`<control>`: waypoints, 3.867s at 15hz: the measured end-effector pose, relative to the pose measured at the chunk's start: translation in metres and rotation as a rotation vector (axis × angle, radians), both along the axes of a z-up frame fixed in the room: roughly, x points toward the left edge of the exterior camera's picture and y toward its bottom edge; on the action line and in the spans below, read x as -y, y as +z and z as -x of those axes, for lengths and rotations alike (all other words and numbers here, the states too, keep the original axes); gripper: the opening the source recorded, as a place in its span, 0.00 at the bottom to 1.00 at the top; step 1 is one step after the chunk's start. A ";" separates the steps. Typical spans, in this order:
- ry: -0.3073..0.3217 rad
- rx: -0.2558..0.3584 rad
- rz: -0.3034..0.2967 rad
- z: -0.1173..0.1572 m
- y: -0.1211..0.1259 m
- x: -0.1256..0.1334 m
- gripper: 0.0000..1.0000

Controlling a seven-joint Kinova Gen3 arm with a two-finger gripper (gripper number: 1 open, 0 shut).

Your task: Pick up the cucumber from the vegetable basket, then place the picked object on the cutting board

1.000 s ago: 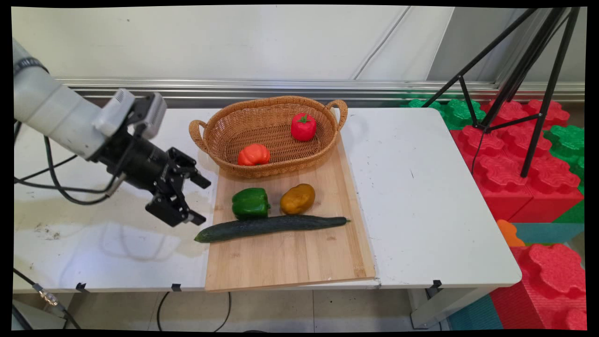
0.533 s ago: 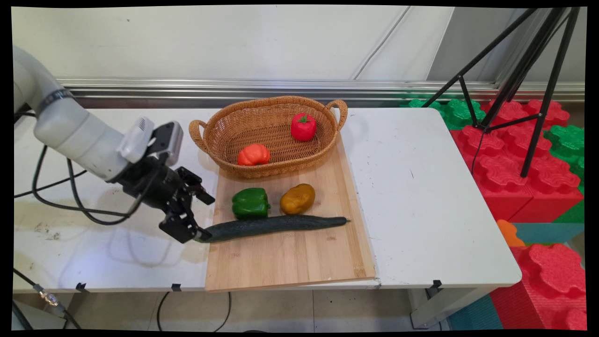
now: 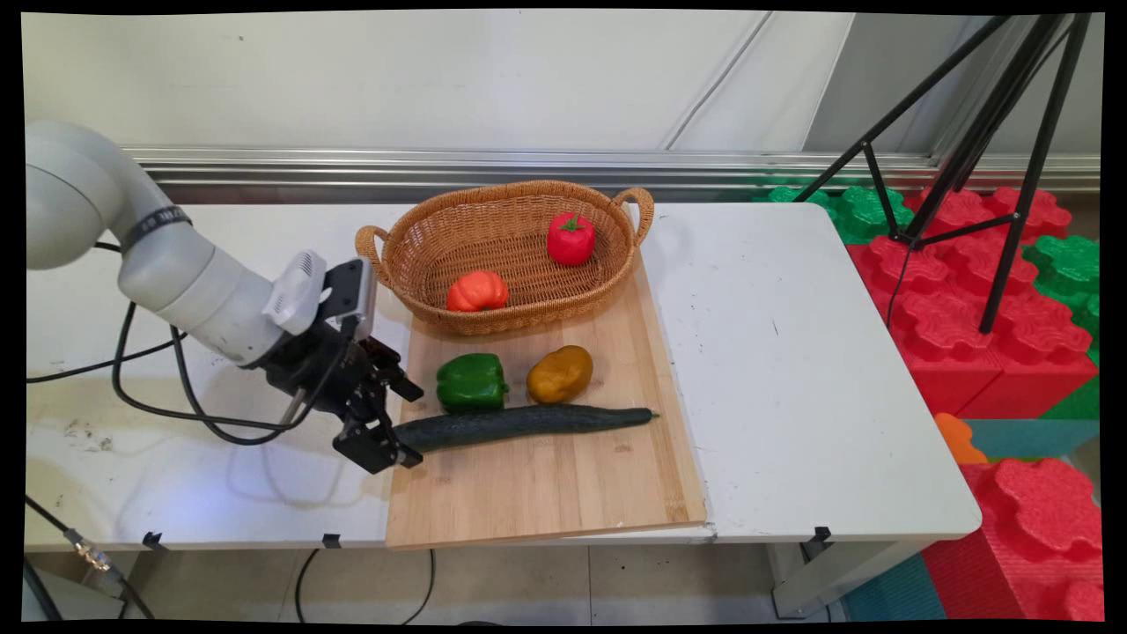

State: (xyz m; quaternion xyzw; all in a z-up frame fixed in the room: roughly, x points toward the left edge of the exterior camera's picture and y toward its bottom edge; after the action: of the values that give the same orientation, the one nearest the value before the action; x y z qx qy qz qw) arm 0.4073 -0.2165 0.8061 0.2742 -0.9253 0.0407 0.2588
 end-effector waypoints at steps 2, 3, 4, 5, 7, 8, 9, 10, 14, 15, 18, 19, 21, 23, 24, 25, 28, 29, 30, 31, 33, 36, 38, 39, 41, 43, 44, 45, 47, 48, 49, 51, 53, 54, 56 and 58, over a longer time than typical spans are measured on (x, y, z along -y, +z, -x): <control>0.002 0.005 0.002 0.003 -0.005 0.001 1.00; 0.002 0.007 0.004 0.005 -0.007 0.001 1.00; 0.001 0.009 0.007 0.006 -0.009 0.001 1.00; -0.001 0.011 0.010 0.007 -0.010 0.002 0.00; -0.004 0.012 0.014 0.009 -0.012 0.002 0.00; -0.005 0.012 0.016 0.009 -0.012 0.002 0.00; -0.008 0.013 0.019 0.010 -0.013 0.003 0.00; -0.010 0.013 0.021 0.010 -0.013 0.003 0.00; -0.009 0.009 0.030 0.009 -0.009 0.004 0.00; -0.006 0.004 0.031 0.007 -0.006 0.003 0.00; -0.012 -0.020 0.032 0.003 0.007 -0.001 0.00; -0.017 -0.029 0.031 0.001 0.013 -0.003 0.00; -0.035 -0.050 0.032 -0.006 0.028 -0.008 0.00; -0.048 -0.071 0.034 -0.012 0.042 -0.011 0.00; -0.052 -0.085 0.036 -0.016 0.051 -0.013 0.00; -0.054 -0.098 0.039 -0.020 0.059 -0.013 0.00; -0.055 -0.134 0.053 -0.035 0.085 -0.011 0.00; -0.054 -0.143 0.062 -0.040 0.093 -0.009 0.00; -0.053 -0.151 0.071 -0.045 0.102 -0.005 0.00; -0.050 -0.156 0.081 -0.050 0.108 -0.002 0.00; -0.043 -0.164 0.108 -0.059 0.123 0.008 0.00; -0.034 -0.167 0.150 -0.070 0.138 0.026 0.00; -0.025 -0.164 0.178 -0.076 0.144 0.040 0.00; -0.021 -0.161 0.193 -0.078 0.146 0.048 0.00; -0.015 -0.146 0.221 -0.083 0.147 0.064 0.00; -0.014 -0.118 0.245 -0.089 0.143 0.081 0.00; -0.013 -0.108 0.251 -0.090 0.141 0.086 0.00; -0.012 -0.092 0.261 -0.092 0.137 0.094 0.00; -0.005 -0.054 0.282 -0.096 0.125 0.113 0.00; -0.002 -0.039 0.288 -0.096 0.119 0.121 0.00; 0.001 -0.024 0.294 -0.096 0.111 0.131 0.00; 0.004 0.002 0.296 -0.095 0.097 0.146 0.00; 0.001 0.028 0.293 -0.094 0.082 0.160 0.00; -0.001 0.037 0.291 -0.093 0.076 0.165 0.00; -0.004 0.049 0.288 -0.093 0.065 0.173 1.00; -0.002 0.051 0.285 -0.093 0.059 0.177 1.00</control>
State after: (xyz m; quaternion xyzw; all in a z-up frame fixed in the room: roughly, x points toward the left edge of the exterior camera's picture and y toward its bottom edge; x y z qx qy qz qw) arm 0.5000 -0.3938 0.8655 0.2328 -0.9166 0.1785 0.2717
